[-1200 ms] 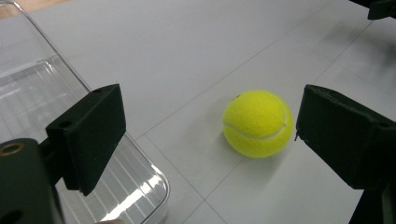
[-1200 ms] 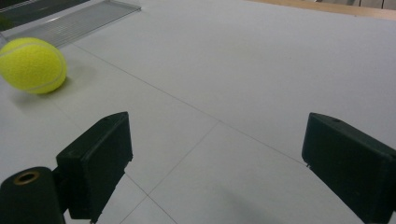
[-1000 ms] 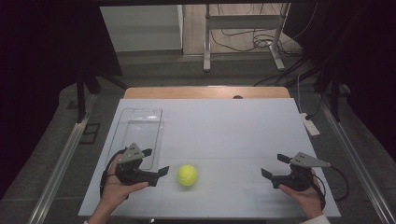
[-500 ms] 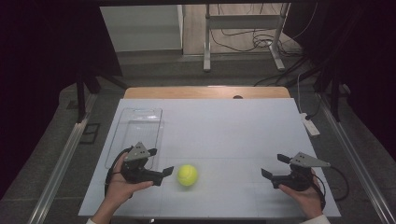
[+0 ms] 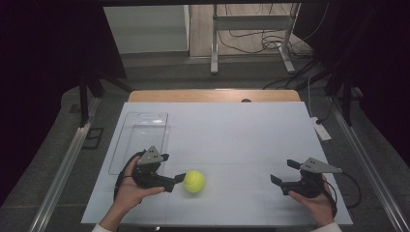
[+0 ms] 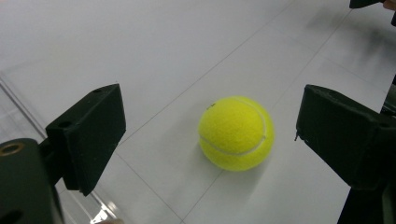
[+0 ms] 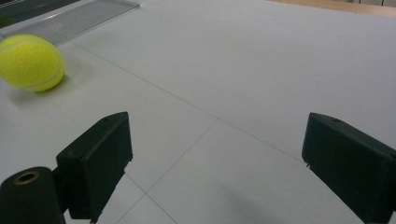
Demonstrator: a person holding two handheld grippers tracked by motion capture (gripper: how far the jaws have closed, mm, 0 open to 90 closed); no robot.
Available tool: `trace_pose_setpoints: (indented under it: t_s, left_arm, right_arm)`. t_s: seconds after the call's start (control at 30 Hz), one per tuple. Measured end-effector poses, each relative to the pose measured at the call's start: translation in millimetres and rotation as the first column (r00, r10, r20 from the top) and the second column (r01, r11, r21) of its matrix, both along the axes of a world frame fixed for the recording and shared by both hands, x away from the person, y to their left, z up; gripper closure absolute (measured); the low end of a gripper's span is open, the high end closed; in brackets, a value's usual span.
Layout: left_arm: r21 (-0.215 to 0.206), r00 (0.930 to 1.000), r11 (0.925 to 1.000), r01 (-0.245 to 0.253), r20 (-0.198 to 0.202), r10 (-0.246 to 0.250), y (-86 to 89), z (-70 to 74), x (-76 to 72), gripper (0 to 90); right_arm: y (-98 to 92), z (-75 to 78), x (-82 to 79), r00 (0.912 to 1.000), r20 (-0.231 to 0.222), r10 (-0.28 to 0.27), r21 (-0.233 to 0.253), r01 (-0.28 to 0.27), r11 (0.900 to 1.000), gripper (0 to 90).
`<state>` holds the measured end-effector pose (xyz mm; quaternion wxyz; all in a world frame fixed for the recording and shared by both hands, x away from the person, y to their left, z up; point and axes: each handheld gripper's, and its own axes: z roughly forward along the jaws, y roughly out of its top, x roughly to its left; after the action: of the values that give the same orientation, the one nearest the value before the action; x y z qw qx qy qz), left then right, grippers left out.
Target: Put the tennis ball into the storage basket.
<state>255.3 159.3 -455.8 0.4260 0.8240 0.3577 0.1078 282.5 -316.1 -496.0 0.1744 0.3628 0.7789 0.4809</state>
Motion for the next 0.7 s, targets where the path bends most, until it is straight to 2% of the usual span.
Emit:
trace_pose_setpoints:
  t_s: [0.43, 0.7]
  left_arm:
    - [0.045, 0.9984, 0.9983, 0.038, -0.044, -0.036, -15.5, -5.3, 8.1, 9.0]
    - [0.066, 0.9962, 0.9950, 0.076, -0.049, -0.073, -26.1, -5.6, 11.3, 8.7]
  right_arm:
    - [0.2, -0.3, 0.3, 1.0000, 0.001, 0.002, -0.011, -0.002, 1.000, 8.7]
    - [0.4, -0.7, 0.2, 1.0000, 0.002, 0.005, -0.013, -0.005, 1.000, 8.7]
